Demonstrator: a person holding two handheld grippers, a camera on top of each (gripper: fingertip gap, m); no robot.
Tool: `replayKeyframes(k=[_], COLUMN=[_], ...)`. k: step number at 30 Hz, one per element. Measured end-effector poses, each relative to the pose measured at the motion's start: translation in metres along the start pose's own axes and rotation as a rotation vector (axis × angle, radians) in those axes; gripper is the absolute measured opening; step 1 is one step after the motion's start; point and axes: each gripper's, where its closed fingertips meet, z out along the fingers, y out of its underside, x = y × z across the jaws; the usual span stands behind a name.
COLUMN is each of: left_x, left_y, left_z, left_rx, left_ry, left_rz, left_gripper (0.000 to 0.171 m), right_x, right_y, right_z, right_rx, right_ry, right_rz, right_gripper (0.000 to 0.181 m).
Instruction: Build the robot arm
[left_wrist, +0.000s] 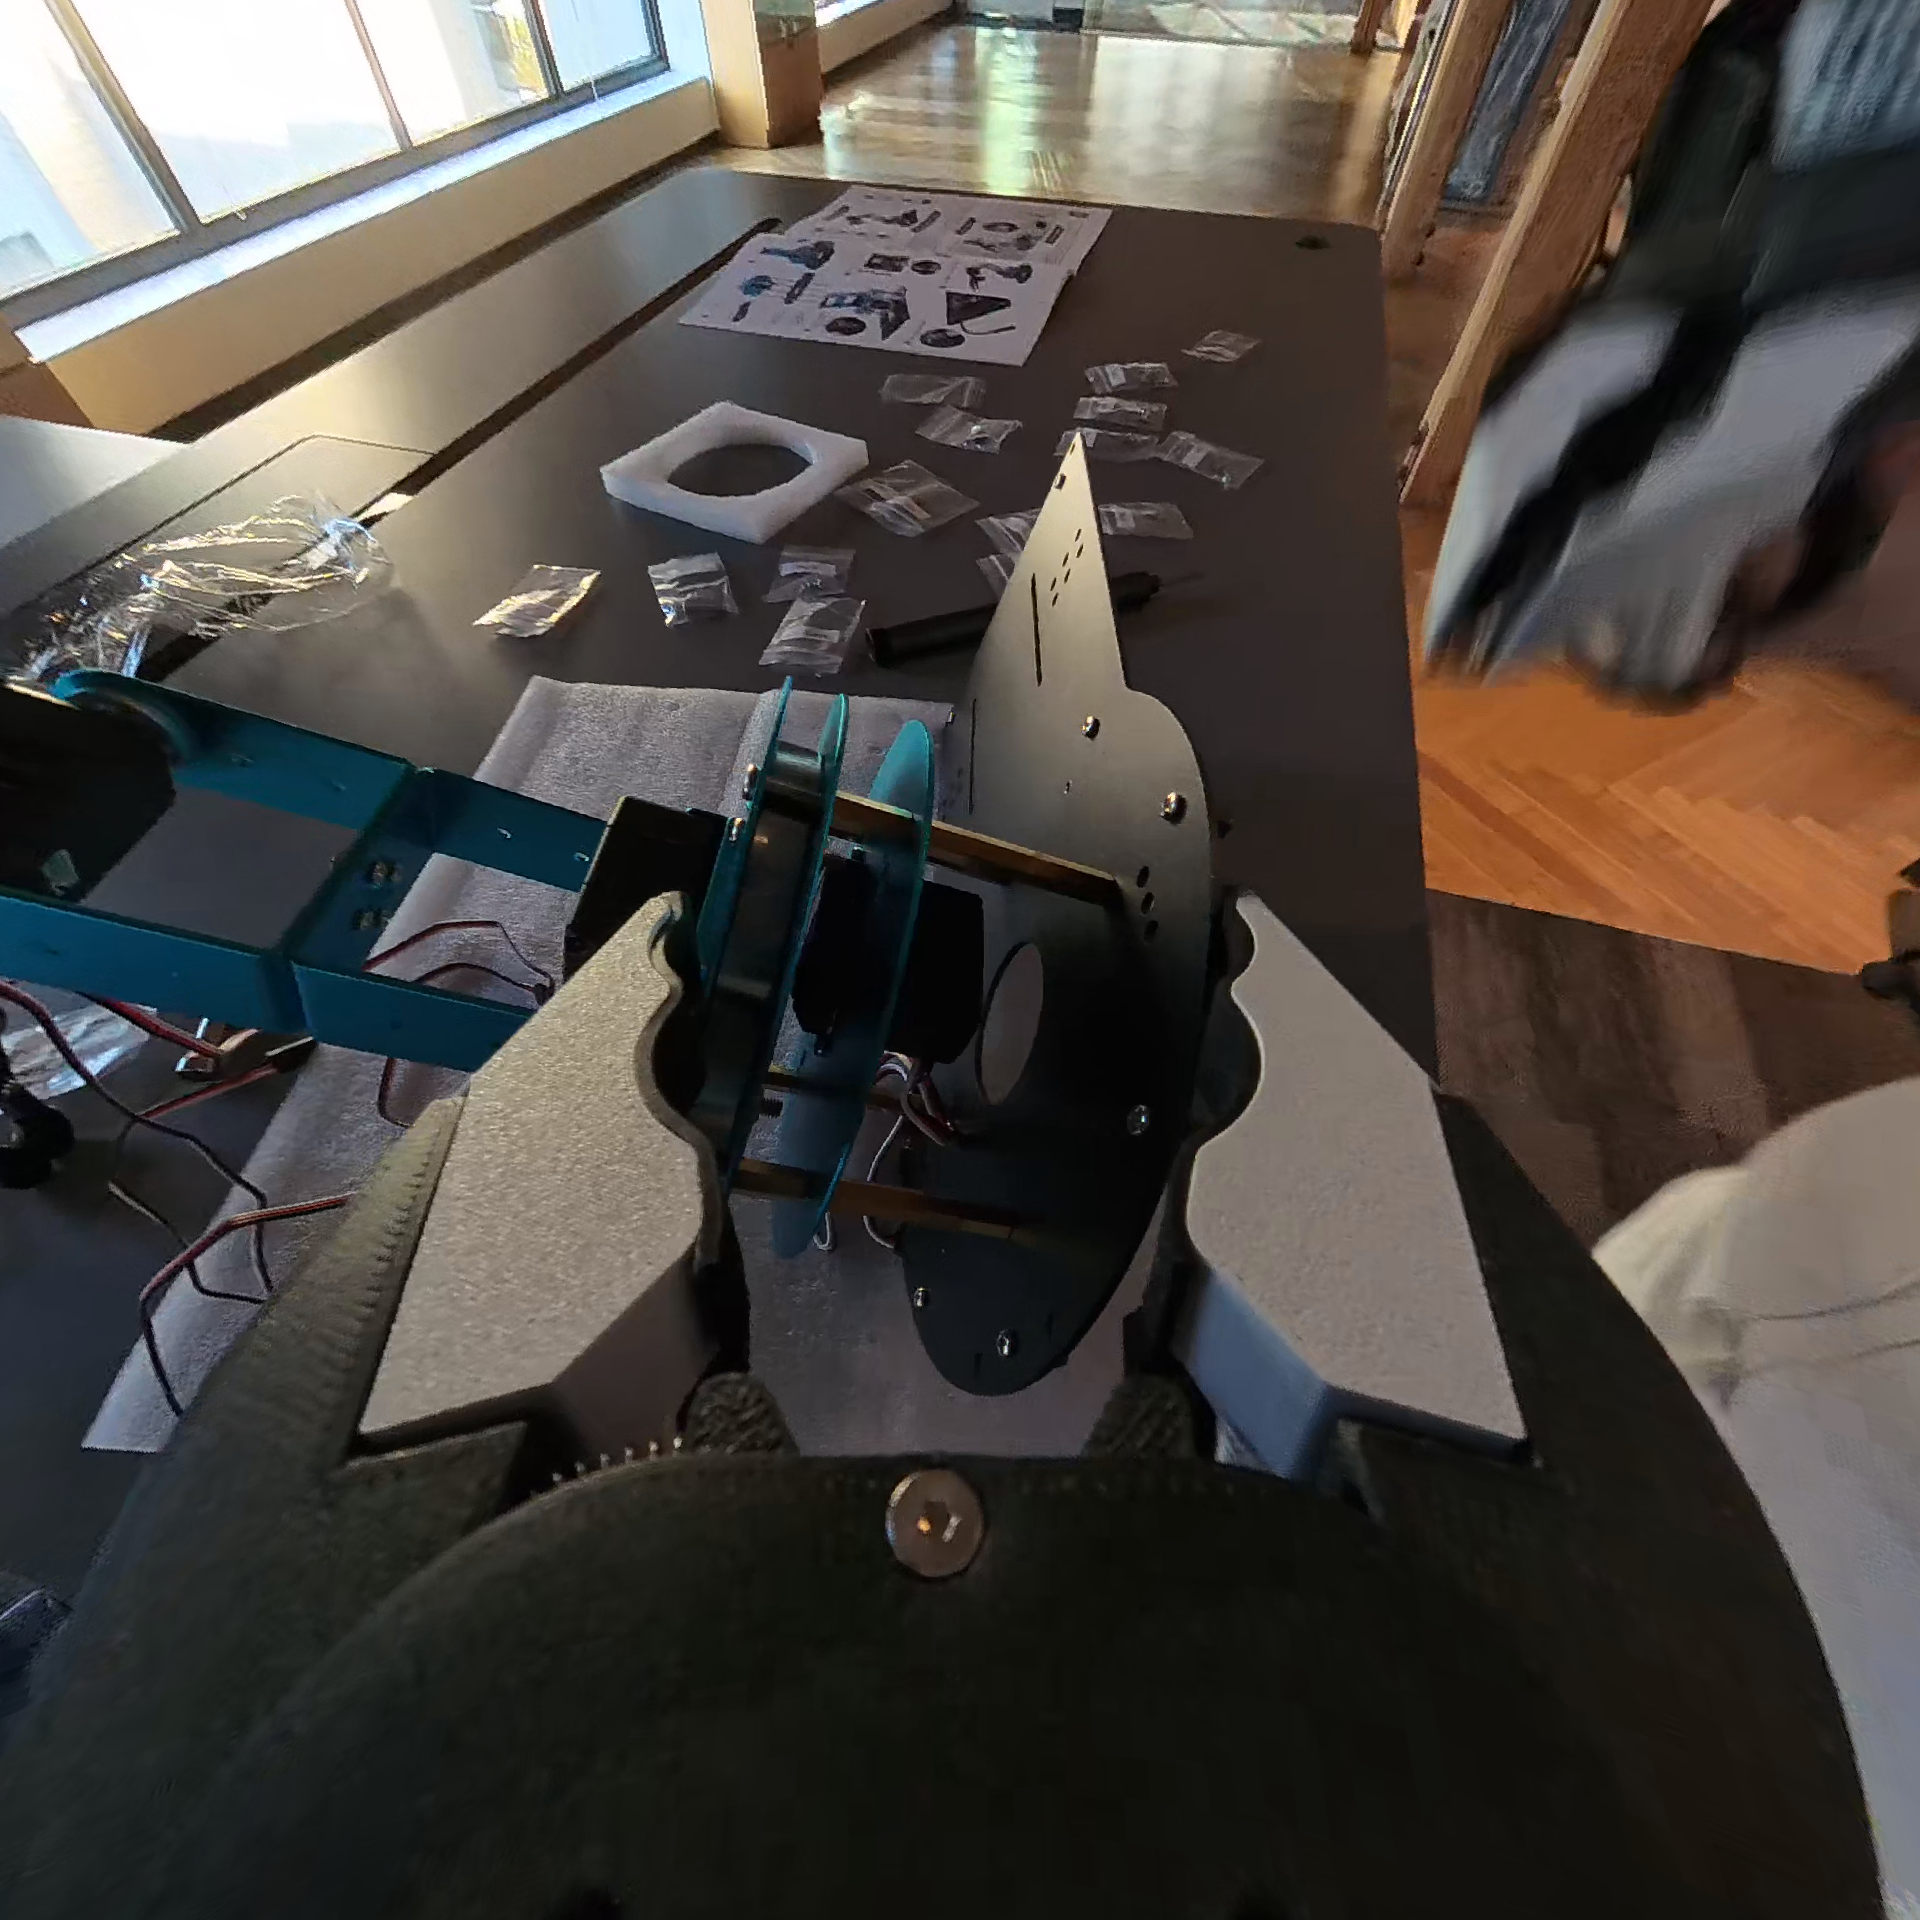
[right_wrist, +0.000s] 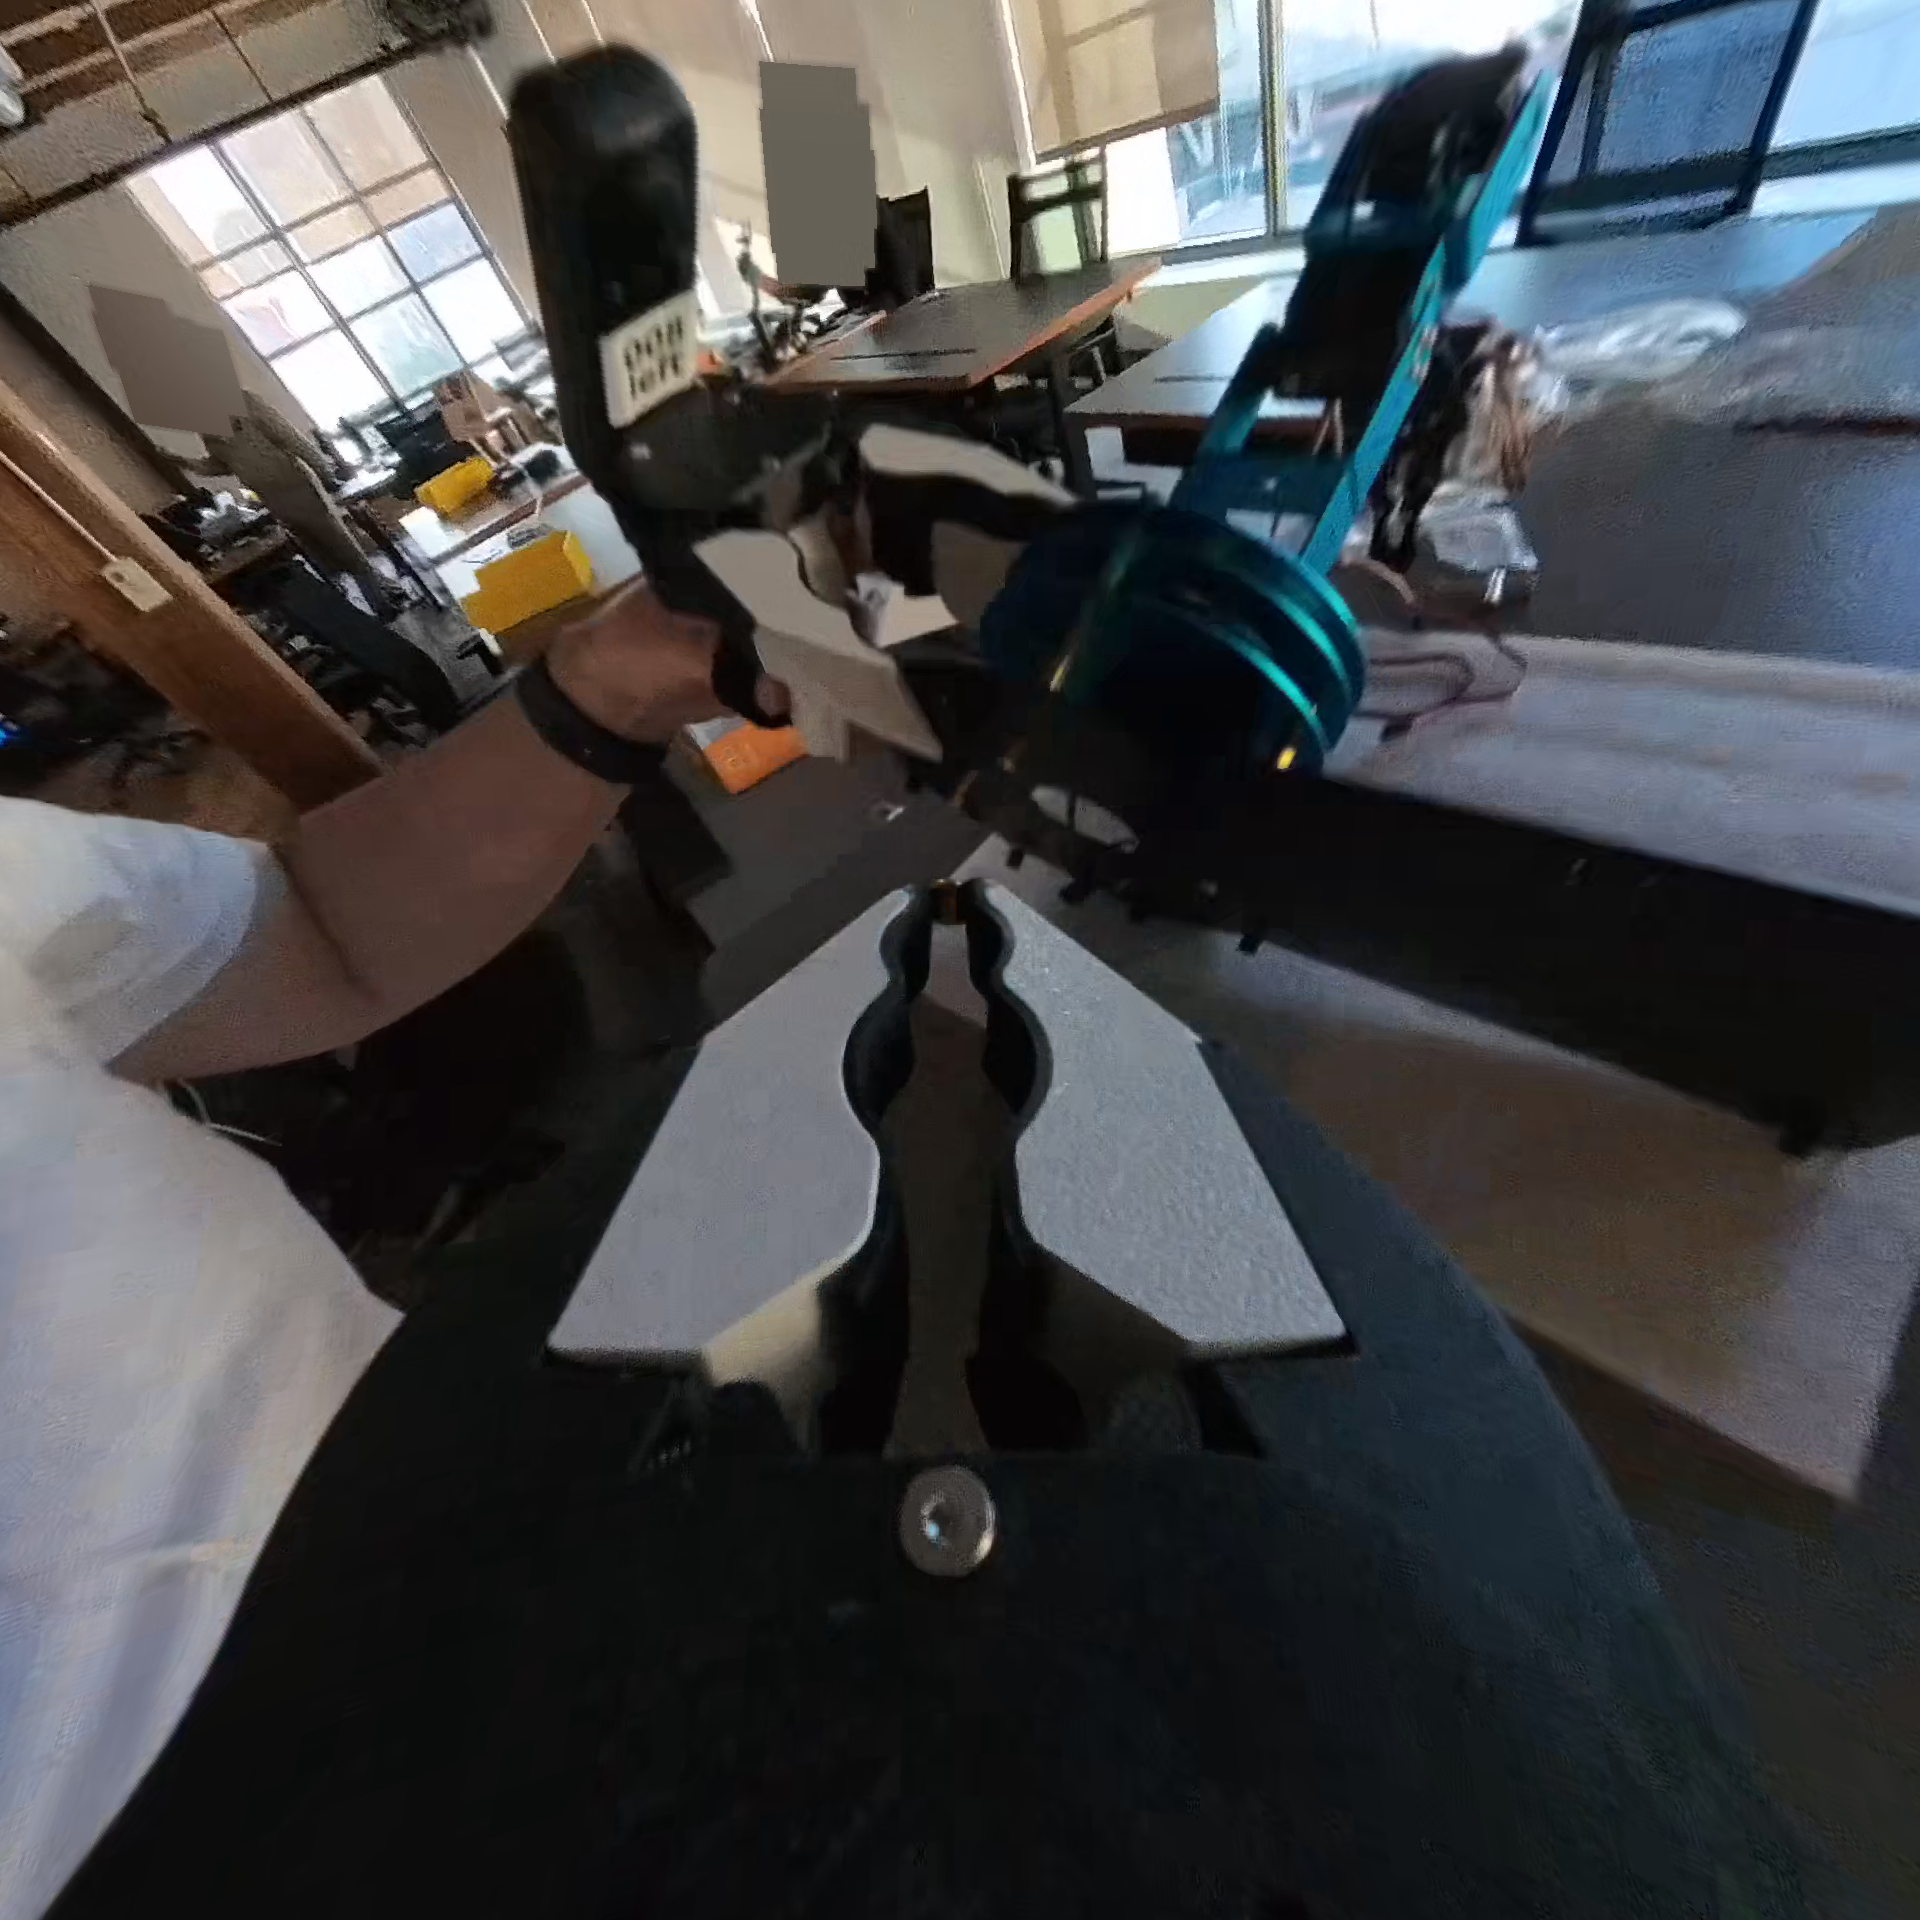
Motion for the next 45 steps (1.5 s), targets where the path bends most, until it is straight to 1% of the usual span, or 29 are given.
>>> replayKeyframes(k=[3,5,6,9,13,15,19,21,23,26,30,33,35,36,38,40,42,43,45], left_x=[0.0,0.0,0.0,0.0,-0.001,-0.001,-0.001,-0.001,-0.001,0.001,0.002,-0.007,-0.013,-0.013,-0.002,0.017,0.042,0.053,0.064], left_y=[-0.001,0.0,0.001,0.001,0.001,0.001,0.0,0.001,0.0,-0.002,-0.007,-0.006,0.001,0.008,0.026,0.048,0.064,0.072,0.082], left_z=[0.0,0.0,0.0,0.0,0.001,0.001,0.0,0.0,-0.001,-0.005,-0.02,-0.042,-0.061,-0.07,-0.087,-0.099,-0.102,-0.101,-0.095], left_rx=[0.012,0.005,0.0,-0.006,0.002,0.016,0.022,0.017,0.026,0.07,0.145,0.207,0.232,0.232,0.217,0.205,0.223,0.217,0.224], left_ry=[-0.004,-0.004,-0.003,-0.009,-0.026,-0.029,-0.032,-0.029,-0.018,0.048,0.15,0.122,0.081,0.067,0.073,0.083,0.119,0.132,0.125], left_rz=[-0.001,-0.009,-0.018,-0.028,-0.002,0.004,0.0,-0.004,-0.001,-0.031,-0.146,-0.176,-0.242,-0.285,-0.372,-0.471,-0.561,-0.594,-0.632], left_gripper=[0.097,0.098,0.099,0.099,0.098,0.097,0.098,0.098,0.098,0.099,0.098,0.094,0.084,0.075,0.049,0.038,0.032,0.033,0.036], right_x=[0.012,0.018,0.018,0.024,0.041,0.042,0.052,0.055,0.058,0.059,0.056,0.055,0.051,0.048,0.032,0.01,-0.011,-0.019,-0.034], right_y=[0.044,0.062,0.065,0.069,0.077,0.073,0.075,0.077,0.071,0.073,0.074,0.074,0.071,0.068,0.06,0.055,0.049,0.048,0.048], right_z=[0.026,0.042,0.05,0.069,0.088,0.098,0.116,0.121,0.121,0.12,0.119,0.114,0.114,0.113,0.11,0.106,0.1,0.099,0.1], right_rx=[-0.062,-0.091,-0.086,-0.074,-0.094,-0.06,-0.054,-0.076,-0.054,-0.077,-0.08,-0.076,-0.068,-0.056,-0.018,0.017,0.06,0.072,0.083], right_ry=[0.032,0.055,0.059,0.117,0.274,0.305,0.432,0.485,0.548,0.599,0.603,0.605,0.577,0.569,0.517,0.461,0.436,0.42,0.386], right_rz=[0.106,0.156,0.172,0.202,0.192,0.221,0.197,0.175,0.126,0.088,0.08,0.054,0.01,-0.024,-0.124,-0.229,-0.314,-0.344,-0.391], right_gripper=[0.005,0.005,0.005,0.005,0.005,0.005,0.005,0.005,0.004,0.004,0.005,0.005,0.005,0.005,0.005,0.005,0.005,0.005,0.005])
